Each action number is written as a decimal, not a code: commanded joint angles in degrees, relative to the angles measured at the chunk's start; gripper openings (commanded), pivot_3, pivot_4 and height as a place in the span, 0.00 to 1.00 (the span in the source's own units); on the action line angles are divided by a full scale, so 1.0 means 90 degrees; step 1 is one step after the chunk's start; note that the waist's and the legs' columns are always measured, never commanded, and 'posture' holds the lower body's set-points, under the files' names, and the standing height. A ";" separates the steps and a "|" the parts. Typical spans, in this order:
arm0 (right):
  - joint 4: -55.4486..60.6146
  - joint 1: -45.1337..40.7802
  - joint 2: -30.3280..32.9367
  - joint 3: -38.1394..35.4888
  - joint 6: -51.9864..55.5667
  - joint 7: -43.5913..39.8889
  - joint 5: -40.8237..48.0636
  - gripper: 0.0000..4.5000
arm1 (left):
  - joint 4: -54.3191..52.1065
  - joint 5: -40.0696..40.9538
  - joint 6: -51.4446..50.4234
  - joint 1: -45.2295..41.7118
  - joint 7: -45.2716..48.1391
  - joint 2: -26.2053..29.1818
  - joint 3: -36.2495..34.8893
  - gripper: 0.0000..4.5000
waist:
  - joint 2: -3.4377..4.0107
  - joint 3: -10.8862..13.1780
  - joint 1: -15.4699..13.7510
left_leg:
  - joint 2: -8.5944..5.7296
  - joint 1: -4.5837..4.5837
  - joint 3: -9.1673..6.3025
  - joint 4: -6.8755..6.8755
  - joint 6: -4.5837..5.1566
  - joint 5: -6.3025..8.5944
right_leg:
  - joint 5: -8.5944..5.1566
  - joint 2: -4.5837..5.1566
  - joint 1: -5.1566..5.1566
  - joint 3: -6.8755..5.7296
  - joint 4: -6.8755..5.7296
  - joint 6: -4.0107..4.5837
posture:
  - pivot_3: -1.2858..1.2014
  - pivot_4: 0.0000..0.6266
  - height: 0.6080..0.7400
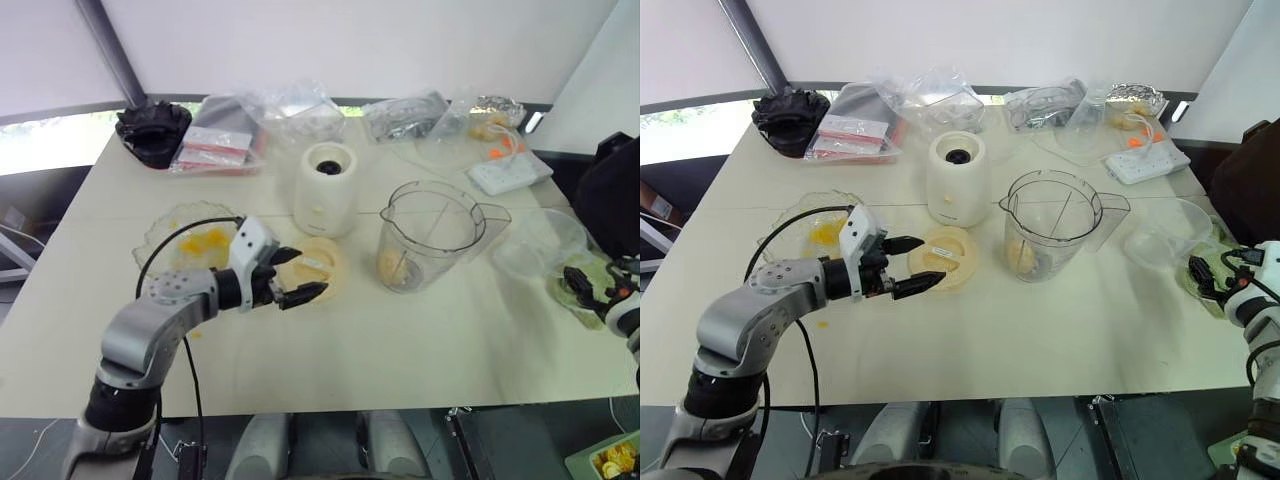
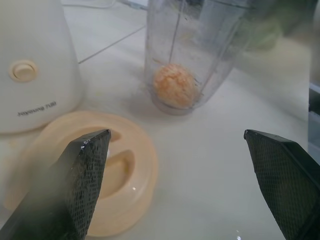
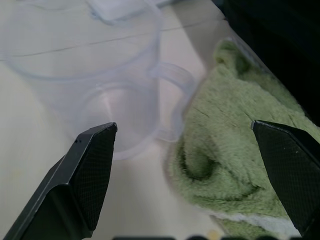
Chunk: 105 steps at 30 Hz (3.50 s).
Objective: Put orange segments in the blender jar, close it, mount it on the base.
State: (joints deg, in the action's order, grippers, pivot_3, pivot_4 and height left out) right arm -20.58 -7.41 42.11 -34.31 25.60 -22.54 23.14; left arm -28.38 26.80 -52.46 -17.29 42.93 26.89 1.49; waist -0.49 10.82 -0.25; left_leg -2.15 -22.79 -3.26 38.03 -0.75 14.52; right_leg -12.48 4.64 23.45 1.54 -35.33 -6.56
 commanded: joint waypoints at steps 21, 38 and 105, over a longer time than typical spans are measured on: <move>-0.1841 -0.1181 0.0269 0.0201 -0.1073 0.0009 -0.0425 1.00 | -0.0503 0.0530 0.0015 0.0001 -0.0596 0.0215 -0.0002 0.99 | 0.0002 0.0001 0.0129 | 0.0000 0.0032 0.0001 -0.0011 0.0001 0.0001 | -0.0002 0.0000 -0.0030 0.0001 0.0012 0.0000 | 0.52 0.24 1.00; -0.2415 -0.1764 0.0217 0.0352 -0.1377 0.0119 -0.0537 1.00 | -0.0505 0.0595 0.0034 -0.0013 -0.0673 0.0283 0.0068 0.99 | 0.0002 0.0003 0.0134 | 0.0000 0.0031 0.0000 -0.0012 0.0001 0.0001 | -0.0002 0.0000 -0.0030 0.0001 0.0016 0.0000 | 0.52 0.24 1.00; 0.0646 -0.2323 -0.0413 -0.0216 -0.0732 0.0672 0.1304 0.01 | -0.0128 0.0503 0.0638 0.0024 -0.0541 0.0544 0.0294 1.00 | 0.0021 0.0021 0.0121 | 0.0003 0.0031 -0.0011 -0.0073 0.0001 0.0001 | -0.0007 0.0004 -0.0002 0.0011 0.0033 -0.0004 | 0.52 0.24 1.00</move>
State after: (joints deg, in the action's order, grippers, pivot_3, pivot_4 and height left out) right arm -19.90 -26.13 35.64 -35.08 18.64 -16.22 33.34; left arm -28.97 31.71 -48.19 -16.44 37.42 31.67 3.81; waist -0.30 11.01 0.84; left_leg -2.12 -22.53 -3.35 37.35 -0.74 14.53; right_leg -12.55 4.68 23.46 1.64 -35.02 -6.60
